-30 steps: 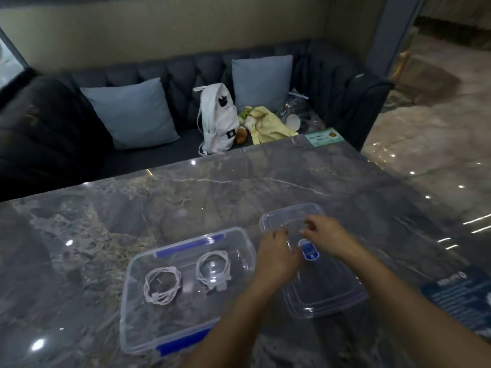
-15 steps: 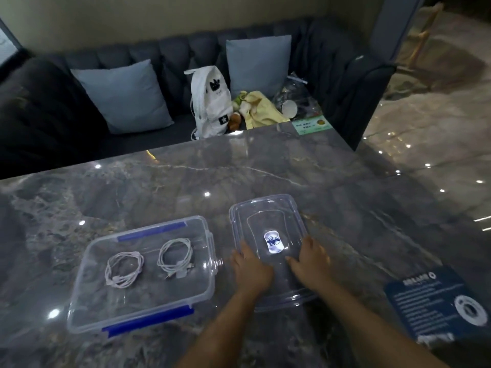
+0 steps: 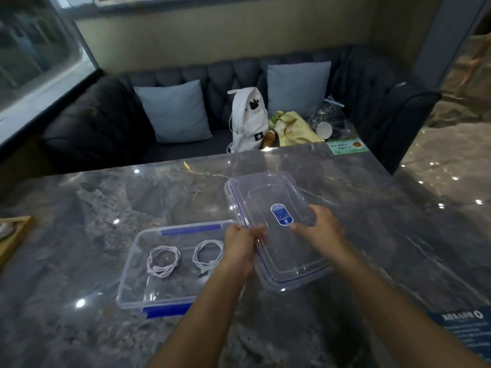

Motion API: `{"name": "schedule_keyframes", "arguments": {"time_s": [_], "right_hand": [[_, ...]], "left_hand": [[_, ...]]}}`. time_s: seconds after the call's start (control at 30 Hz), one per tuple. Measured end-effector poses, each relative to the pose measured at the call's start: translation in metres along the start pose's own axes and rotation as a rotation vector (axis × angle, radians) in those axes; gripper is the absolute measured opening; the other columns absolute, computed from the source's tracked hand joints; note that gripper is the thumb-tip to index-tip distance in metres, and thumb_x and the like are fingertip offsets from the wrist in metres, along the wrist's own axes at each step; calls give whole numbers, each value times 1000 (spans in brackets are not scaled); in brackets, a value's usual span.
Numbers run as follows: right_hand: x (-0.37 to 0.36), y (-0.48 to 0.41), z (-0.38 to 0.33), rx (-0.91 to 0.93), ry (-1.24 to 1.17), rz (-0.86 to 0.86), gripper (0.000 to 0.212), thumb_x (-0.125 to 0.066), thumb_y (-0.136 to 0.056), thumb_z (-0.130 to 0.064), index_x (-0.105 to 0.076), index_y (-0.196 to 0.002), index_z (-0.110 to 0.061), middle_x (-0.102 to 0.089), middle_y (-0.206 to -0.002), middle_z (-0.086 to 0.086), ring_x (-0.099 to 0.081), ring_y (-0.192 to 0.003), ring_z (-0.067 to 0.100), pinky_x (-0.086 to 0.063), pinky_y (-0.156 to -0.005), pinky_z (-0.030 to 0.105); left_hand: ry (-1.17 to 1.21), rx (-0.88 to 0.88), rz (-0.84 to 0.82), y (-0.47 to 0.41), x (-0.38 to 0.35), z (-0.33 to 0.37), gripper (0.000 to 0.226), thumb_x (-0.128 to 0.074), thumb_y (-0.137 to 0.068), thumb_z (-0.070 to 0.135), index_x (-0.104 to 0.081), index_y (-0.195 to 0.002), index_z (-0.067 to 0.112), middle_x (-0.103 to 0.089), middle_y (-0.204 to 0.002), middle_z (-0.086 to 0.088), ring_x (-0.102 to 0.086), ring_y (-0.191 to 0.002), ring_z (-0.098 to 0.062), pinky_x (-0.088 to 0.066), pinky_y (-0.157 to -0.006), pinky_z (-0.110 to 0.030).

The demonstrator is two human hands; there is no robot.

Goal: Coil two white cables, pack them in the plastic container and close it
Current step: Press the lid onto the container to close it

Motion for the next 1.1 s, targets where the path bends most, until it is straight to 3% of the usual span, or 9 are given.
{"name": "schedule_keyframes", "arguments": {"time_s": [0.17,0.3,0.37,0.47,0.67,0.77,0.87,0.97,1.1], "right_hand": [[-5,-9,-53,69,65,115,66,-61,-78,-48,-39,-133,-18,-38,-143,10,-33,-131,30,-24,-106,51],[-47,8,-73,-105,-655,-199,45,-66,-82,-22,-47,-121,-11,-59,-121,13,-58,-103,29,-47,-92,49],[-70,18,-84,-173,-872,-304,41,-61,-81,-2,-50,-120,-6,-62,-110,19,-60,-94,32,-50,-85,50],[-91,25,-95,-145,-863,-299,30,-57,-76,11,-60,-99,-8,-64,-96,17,-63,-82,28,-53,-76,43],[-112,26,-95,-74,-839,-412,27,-57,-76,8,-62,-93,-12,-68,-78,8,-67,-64,19,-58,-53,28],[-118,23,-90,-66,-812,-351,26,-60,-75,5,-63,-89,-17,-69,-77,5,-68,-57,13,-53,-45,24],[-129,23,-81,-54,-673,-309,29,-62,-76,-7,-60,-103,-19,-69,-93,7,-69,-72,16,-56,-58,31],[-140,25,-76,-35,-567,-323,35,-64,-76,-19,-55,-109,-27,-59,-117,8,-61,-100,25,-53,-87,48],[-146,22,-68,-9,-254,-218,41,-66,-75,-26,-53,-114,-23,-34,-135,6,-40,-121,27,-36,-104,46]], "left_hand": [[259,-154,116,11,47,30,10,-55,-83,-7,-59,-81,3,-60,-63,-7,-58,-56,-15,-51,-57,-25],[356,-130,177,16,87,29,13,-56,-79,-9,-57,-90,-1,-59,-64,-8,-59,-52,-14,-52,-56,-25],[288,-108,231,18,106,25,11,-57,-77,-8,-57,-86,-2,-61,-58,-9,-59,-43,-12,-48,-43,-19],[224,-70,334,22,135,17,7,-58,-77,-4,-59,-74,2,-64,-55,-6,-60,-46,-15,-49,-42,-20],[52,-320,704,40,214,28,38,-65,-81,16,-53,-114,4,-63,-105,-12,-62,-91,-25,-49,-68,-29],[-126,-328,795,40,243,39,27,-62,-83,18,-54,-103,1,-56,-94,-11,-53,-87,-24,-47,-70,-34],[-448,-286,717,31,254,45,9,-62,-80,13,-60,-77,5,-60,-71,-10,-54,-70,-24,-39,-52,-27],[-647,-280,721,27,257,44,33,-60,-81,17,-57,-109,0,-62,-93,-10,-59,-82,-27,-45,-68,-31],[-812,-213,689,23,257,31,35,-58,-84,21,-54,-110,-2,-63,-107,-20,-60,-94,-33,-40,-76,-32]]}}
Point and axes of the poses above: each hand's wrist, its own y-axis away from the middle knuckle, its own x-axis out of the back of the hand, z = x × y, the point moved 5 cm from there along -y, towards the middle knuckle
